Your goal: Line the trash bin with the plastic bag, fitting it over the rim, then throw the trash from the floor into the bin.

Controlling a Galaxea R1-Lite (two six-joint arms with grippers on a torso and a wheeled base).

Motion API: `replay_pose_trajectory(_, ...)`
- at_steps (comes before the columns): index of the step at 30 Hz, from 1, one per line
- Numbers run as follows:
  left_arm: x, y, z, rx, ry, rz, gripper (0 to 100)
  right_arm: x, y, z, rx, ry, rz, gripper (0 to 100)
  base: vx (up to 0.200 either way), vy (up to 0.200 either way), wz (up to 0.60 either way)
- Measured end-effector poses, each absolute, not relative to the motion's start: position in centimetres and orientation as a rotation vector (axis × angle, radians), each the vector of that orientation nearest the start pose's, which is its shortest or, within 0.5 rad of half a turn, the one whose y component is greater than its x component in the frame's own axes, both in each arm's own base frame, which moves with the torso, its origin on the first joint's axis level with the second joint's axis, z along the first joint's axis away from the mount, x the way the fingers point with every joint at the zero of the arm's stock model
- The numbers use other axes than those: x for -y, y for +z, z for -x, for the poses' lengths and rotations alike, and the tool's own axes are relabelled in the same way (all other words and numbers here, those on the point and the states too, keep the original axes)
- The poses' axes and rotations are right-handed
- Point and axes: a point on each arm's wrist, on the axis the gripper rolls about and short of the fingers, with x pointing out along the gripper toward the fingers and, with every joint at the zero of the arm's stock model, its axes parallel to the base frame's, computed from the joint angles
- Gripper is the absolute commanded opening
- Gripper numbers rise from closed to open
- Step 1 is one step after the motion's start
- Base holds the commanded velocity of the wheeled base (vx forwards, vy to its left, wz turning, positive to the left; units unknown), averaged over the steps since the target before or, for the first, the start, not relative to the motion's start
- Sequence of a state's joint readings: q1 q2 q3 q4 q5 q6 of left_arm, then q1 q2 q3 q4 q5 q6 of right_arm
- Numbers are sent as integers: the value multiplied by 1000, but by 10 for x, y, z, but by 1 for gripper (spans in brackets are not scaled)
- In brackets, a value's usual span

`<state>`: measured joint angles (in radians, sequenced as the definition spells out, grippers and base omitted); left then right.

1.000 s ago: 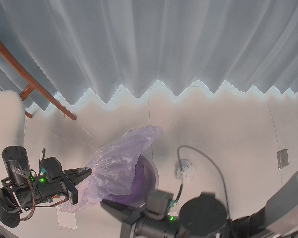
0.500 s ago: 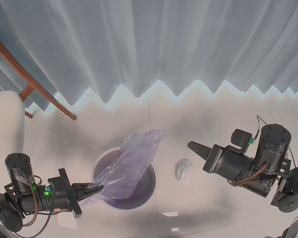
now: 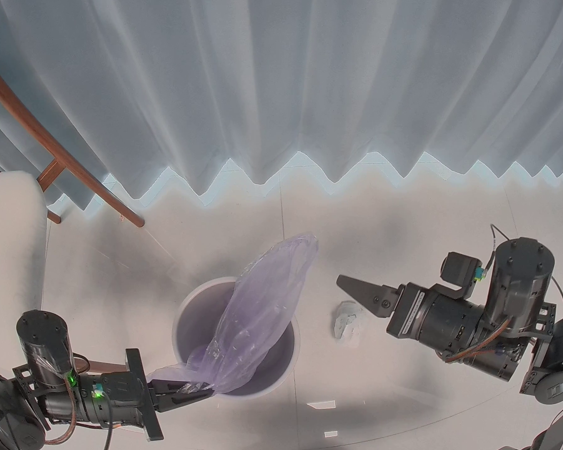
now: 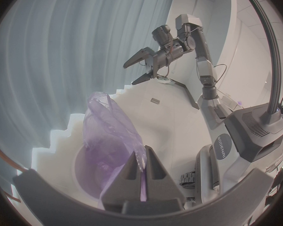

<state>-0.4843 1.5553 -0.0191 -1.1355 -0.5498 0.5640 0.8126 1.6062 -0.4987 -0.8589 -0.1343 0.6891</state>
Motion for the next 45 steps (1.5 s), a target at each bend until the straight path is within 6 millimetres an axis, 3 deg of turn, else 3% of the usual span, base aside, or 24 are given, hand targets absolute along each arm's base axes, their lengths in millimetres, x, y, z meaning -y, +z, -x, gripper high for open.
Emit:
replay_pose_trajectory(8,92,90,-138,-113,-1144,-496,0,-198,124,-187,-476,548,-536,100,0,0,0)
replay_pose_trajectory(14,95,90,-133,-119,-1177,-499,0,-205,117,-193,-405,545,-554,100,0,0,0)
replay_pose_trajectory(32,97,92,-130,-107,-1185,-500,0,-210,83,-196,-499,506,-484,100,0,0,0)
replay_pose_trajectory(45,97,93,-130,-100,-1182,-495,0,-212,70,-196,-514,487,-458,100,0,0,0)
